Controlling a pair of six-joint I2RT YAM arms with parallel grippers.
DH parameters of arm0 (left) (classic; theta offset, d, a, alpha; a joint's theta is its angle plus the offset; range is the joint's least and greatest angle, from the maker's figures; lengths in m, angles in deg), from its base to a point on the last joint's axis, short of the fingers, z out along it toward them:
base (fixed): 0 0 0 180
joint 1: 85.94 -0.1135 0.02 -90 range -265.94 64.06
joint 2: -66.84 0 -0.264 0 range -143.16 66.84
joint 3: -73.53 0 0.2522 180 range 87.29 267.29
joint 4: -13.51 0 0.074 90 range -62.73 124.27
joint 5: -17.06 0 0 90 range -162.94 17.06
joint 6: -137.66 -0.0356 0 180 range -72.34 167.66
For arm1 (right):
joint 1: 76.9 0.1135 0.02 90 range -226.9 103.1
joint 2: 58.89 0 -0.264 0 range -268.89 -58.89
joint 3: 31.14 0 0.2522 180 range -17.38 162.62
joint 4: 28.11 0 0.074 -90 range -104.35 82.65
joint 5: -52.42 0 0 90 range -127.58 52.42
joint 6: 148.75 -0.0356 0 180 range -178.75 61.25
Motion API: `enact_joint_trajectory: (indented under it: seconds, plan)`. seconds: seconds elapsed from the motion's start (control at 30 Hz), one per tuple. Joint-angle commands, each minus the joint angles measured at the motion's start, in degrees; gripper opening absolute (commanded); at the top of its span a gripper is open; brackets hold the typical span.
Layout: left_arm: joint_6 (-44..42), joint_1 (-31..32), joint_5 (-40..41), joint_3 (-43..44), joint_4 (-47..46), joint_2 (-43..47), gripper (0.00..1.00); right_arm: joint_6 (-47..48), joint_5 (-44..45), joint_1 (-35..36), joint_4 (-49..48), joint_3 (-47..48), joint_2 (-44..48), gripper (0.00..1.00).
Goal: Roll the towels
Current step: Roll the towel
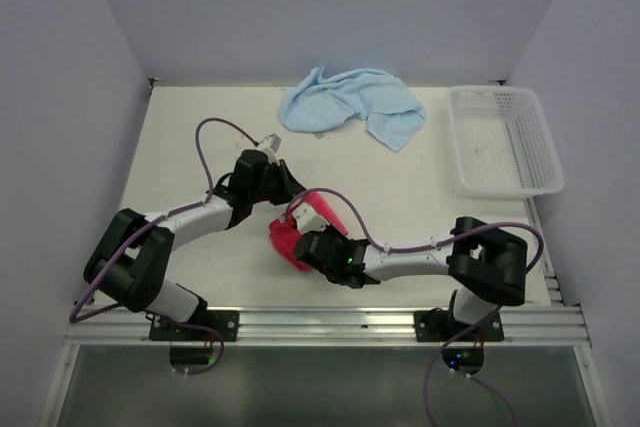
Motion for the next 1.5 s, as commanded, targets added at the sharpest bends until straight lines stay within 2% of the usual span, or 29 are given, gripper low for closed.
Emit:
enact_joint_trajectory:
  seconds: [0.0, 0.5, 0.7, 0.9, 0.97, 1.23, 1.33, 1.47]
  plan:
    - [1.0, 0.0, -1.8, 1.4, -2.5, 0.7, 0.00, 1.1, 4.2, 1.8, 0.0, 2.5, -2.2, 0.00]
    - [3.0, 3.2, -3.6, -2.3, -11.8, -0.5, 0.00, 0.2, 3.9, 3.6, -0.3, 4.1, -5.9, 0.00]
    - [2.1, 3.6, -3.3, -1.0, -9.6, -4.8, 0.00, -0.3, 3.4, 3.6, -0.8, 4.0, -5.8, 0.00]
    - [0.6, 3.7, 0.4, -1.5, -5.5, -8.8, 0.00, -1.5, 2.6, 3.6, -0.6, 3.9, -5.3, 0.00]
    - [0.3, 3.7, 1.8, -2.0, -4.5, -9.2, 0.00, -2.3, 2.4, 3.6, -0.3, 3.7, -4.4, 0.03]
    - [-0.4, 3.0, 3.3, -5.7, -5.5, -10.0, 0.00, -7.6, -4.4, -0.2, 1.0, 2.6, 5.3, 0.40]
    - [-0.6, 2.6, 3.4, -6.5, -5.7, -10.2, 0.00, -9.1, -8.7, -2.7, 2.1, 2.6, 9.6, 0.48]
    - [-0.8, 2.5, 3.9, -7.2, -5.8, -10.2, 0.00, -13.4, -16.0, -7.0, 1.4, 0.6, 14.9, 0.53]
